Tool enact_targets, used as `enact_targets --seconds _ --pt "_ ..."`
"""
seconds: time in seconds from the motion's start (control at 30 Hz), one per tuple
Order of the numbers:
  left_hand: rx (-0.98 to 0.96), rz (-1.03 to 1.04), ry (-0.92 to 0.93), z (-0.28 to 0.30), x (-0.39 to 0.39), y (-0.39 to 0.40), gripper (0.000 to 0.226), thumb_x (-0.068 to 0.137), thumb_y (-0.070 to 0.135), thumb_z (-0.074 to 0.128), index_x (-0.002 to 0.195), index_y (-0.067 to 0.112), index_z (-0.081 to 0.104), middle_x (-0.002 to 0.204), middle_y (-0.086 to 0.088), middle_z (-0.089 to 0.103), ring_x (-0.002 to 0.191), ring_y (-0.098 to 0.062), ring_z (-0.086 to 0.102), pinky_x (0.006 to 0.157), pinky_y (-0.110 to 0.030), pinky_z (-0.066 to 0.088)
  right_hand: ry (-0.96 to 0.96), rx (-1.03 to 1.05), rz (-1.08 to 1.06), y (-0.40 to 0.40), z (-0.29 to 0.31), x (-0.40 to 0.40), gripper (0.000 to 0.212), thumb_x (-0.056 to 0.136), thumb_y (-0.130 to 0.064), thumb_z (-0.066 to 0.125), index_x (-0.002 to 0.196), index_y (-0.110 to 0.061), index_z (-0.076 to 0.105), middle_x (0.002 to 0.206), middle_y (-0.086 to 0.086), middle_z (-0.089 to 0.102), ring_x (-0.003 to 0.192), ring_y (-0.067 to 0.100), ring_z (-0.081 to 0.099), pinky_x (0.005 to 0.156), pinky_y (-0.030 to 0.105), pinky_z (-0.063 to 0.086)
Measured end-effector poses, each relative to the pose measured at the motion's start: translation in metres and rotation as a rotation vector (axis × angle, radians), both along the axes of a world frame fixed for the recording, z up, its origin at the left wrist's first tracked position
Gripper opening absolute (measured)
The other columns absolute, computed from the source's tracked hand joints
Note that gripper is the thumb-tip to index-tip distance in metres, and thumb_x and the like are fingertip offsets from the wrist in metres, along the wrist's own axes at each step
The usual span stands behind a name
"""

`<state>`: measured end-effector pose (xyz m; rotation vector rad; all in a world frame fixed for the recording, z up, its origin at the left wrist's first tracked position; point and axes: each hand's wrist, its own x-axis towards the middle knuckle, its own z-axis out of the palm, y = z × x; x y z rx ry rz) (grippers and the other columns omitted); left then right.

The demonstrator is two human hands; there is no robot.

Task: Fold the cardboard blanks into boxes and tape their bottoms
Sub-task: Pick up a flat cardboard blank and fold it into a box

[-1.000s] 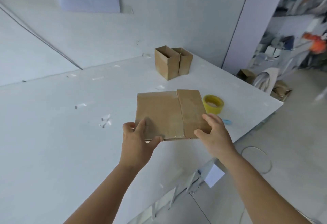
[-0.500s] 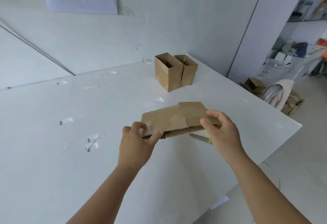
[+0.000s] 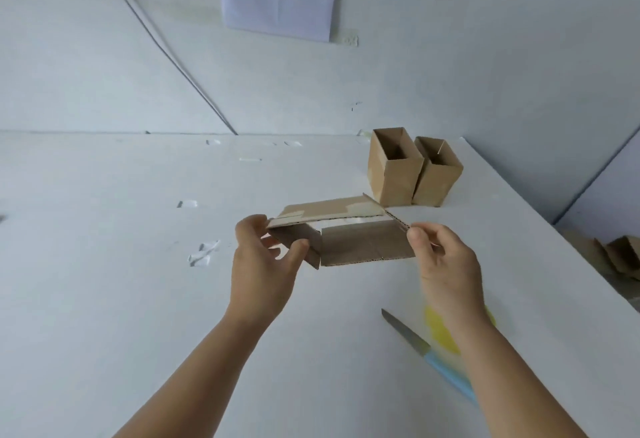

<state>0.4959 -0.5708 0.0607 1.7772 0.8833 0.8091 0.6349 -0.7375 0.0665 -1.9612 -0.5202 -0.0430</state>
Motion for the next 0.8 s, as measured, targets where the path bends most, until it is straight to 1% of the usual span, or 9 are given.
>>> enact_targets --seconds 0.13,0.2,0.27,0.37,0.47,0.57,0.6,0.63,0.8 --pt "-0.007 0.047 -0.023 -0.002 -0.002 -0.025 0.041 0.087 0.015 0.062 0.123 0.025 0.045 0.116 0.013 0.060 0.101 -0.004 0.061 0.083 -0.024 0.050 0.025 0.019 0.095 -0.007 -0.006 0.013 0.015 0.094 -0.037 0.053 0.090 -0.030 0.065 0.082 -0.016 0.067 0.087 0.013 0.064 0.079 0.033 0.054" --pt "0.016 0.043 0.001 -0.002 -0.007 -0.035 0.044 0.090 0.015 0.058 0.132 0.024 0.049 0.113 0.017 0.060 0.099 0.001 0.061 0.080 -0.014 0.048 0.036 0.024 0.141 -0.009 -0.008 0.013 0.017 0.093 -0.039 0.053 0.095 -0.029 0.068 0.084 -0.016 0.068 0.088 0.012 0.065 0.083 0.043 0.055" --pt "0.044 0.029 0.018 0.001 -0.011 -0.042 0.049 0.092 0.017 0.056 0.139 0.026 0.046 0.119 0.011 0.055 0.101 0.003 0.059 0.075 -0.006 0.045 0.029 0.046 0.170 -0.011 -0.008 0.009 0.018 0.092 -0.042 0.054 0.097 -0.030 0.067 0.085 -0.016 0.069 0.087 0.011 0.066 0.082 0.044 0.056" --pt "0.030 0.024 -0.015 0.006 -0.020 -0.049 0.051 0.091 0.016 0.059 0.137 0.030 0.041 0.116 0.016 0.052 0.102 0.007 0.056 0.078 -0.011 0.046 0.026 0.075 0.191 -0.014 -0.005 0.001 0.013 0.092 -0.042 0.054 0.093 -0.033 0.063 0.082 -0.014 0.069 0.081 0.011 0.067 0.077 0.040 0.056" --pt "-0.001 0.055 -0.043 0.009 -0.032 -0.049 0.034 0.089 0.016 0.060 0.117 0.028 0.046 0.109 0.024 0.055 0.091 0.019 0.055 0.067 -0.007 0.047 -0.012 0.006 0.198 -0.021 -0.006 -0.010 0.013 0.093 -0.041 0.053 0.084 -0.034 0.060 0.071 -0.017 0.064 0.073 0.002 0.062 0.066 0.026 0.046" --pt "-0.001 0.054 -0.009 0.006 -0.039 -0.048 0.023 0.090 0.022 0.059 0.112 0.028 0.059 0.109 0.023 0.062 0.097 0.011 0.058 0.076 -0.012 0.049 -0.021 -0.065 0.196 -0.027 -0.011 -0.022 0.035 0.092 -0.034 0.054 0.058 -0.025 0.053 0.049 -0.010 0.047 0.054 0.009 0.044 0.050 0.016 0.031" --pt "0.001 0.047 0.013 0.003 -0.041 -0.048 0.025 0.090 0.024 0.059 0.114 0.027 0.062 0.111 0.020 0.063 0.099 0.007 0.060 0.082 -0.018 0.050 -0.011 -0.071 0.188 -0.028 -0.013 -0.026 0.043 0.092 -0.031 0.055 0.054 -0.022 0.037 0.045 -0.007 0.040 0.051 0.011 0.038 0.047 0.018 0.028" --pt "0.008 0.034 0.042 0.001 -0.043 -0.048 0.028 0.090 0.027 0.059 0.117 0.026 0.063 0.113 0.017 0.064 0.101 0.004 0.061 0.086 -0.022 0.050 -0.004 -0.080 0.181 -0.029 -0.014 -0.030 0.049 0.092 -0.030 0.055 0.046 -0.027 0.039 0.044 -0.006 0.036 0.050 0.011 0.034 0.046 0.019 0.027" --pt "0.041 -0.010 0.130 -0.007 -0.045 -0.047 0.032 0.092 0.029 0.056 0.123 0.026 0.063 0.117 0.015 0.063 0.101 0.003 0.060 0.078 -0.011 0.043 0.009 -0.106 0.161 -0.033 -0.025 -0.038 0.040 0.092 -0.034 0.053 0.053 -0.027 0.046 0.049 -0.018 0.052 0.055 0.004 0.049 0.048 0.013 0.031"
